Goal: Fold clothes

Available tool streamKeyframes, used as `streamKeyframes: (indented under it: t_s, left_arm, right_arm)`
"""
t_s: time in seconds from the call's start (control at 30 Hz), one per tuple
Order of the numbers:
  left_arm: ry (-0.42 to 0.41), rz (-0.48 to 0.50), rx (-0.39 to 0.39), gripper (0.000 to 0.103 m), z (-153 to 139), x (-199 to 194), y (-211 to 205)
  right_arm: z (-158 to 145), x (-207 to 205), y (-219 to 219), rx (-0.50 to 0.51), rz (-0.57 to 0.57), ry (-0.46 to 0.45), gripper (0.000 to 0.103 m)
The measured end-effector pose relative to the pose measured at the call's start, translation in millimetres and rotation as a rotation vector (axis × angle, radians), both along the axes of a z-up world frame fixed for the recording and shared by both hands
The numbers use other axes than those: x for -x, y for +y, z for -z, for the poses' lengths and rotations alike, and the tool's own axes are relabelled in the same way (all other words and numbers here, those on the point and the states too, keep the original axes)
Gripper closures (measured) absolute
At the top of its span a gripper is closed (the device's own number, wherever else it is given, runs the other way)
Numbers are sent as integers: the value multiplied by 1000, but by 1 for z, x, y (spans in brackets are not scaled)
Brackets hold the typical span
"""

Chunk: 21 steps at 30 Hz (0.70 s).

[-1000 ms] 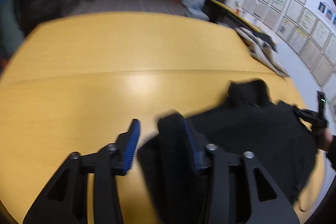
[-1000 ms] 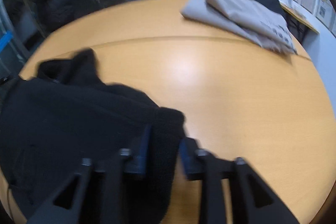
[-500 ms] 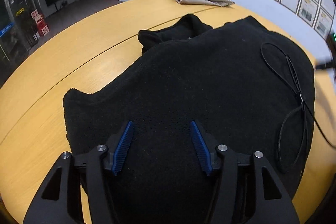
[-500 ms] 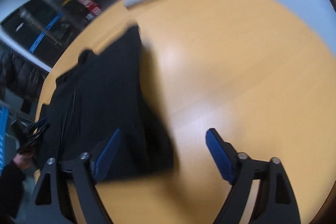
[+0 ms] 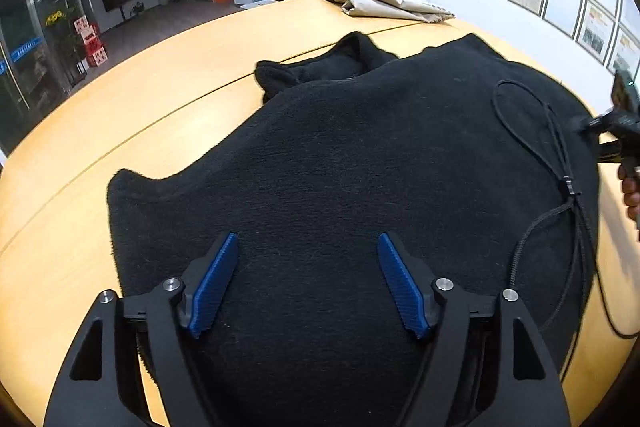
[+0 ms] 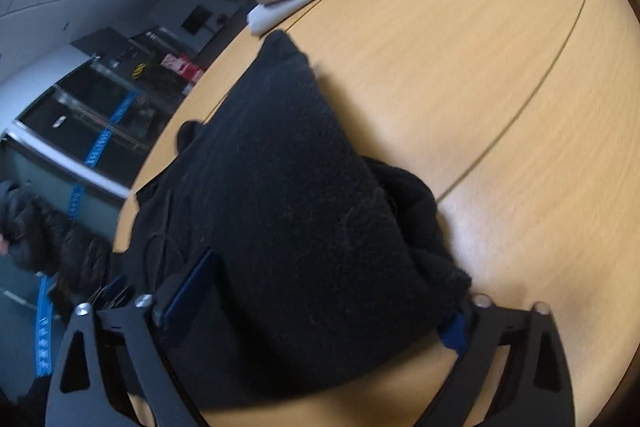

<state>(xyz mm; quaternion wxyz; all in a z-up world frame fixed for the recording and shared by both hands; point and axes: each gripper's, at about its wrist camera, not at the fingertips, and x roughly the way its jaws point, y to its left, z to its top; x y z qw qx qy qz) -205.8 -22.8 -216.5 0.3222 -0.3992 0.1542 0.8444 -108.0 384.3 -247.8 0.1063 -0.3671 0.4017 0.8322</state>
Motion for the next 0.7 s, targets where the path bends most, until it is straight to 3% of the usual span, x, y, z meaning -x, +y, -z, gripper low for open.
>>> streamKeyframes:
  t_s: [0.03, 0.13, 0.2, 0.37, 0.47, 0.57, 0.7]
  left_arm:
    - [-5, -1, -9, 29, 0, -1, 3]
    - [-23, -14, -42, 29, -5, -5, -2]
    - [-26, -20, -57, 29, -9, -6, 0]
    - [-23, 32, -31, 29, -8, -18, 12]
    - [-45, 66, -59, 29, -7, -25, 27]
    - [-26, 100, -72, 30, -7, -31, 49]
    - [9, 128, -69, 30, -4, -32, 73]
  right_arm:
    - [0, 2, 0, -8, -1, -12, 51]
    - [-5, 11, 2, -44, -10, -25, 69]
    - [-18, 18, 3, -103, -14, -26, 75]
    - [-66, 36, 32, -257, -22, 1, 79]
    - [-106, 48, 47, -364, -44, 30, 80]
    - [-159, 61, 13, -498, -182, 123, 80]
    - [-192, 55, -75, -550, -473, 244, 80]
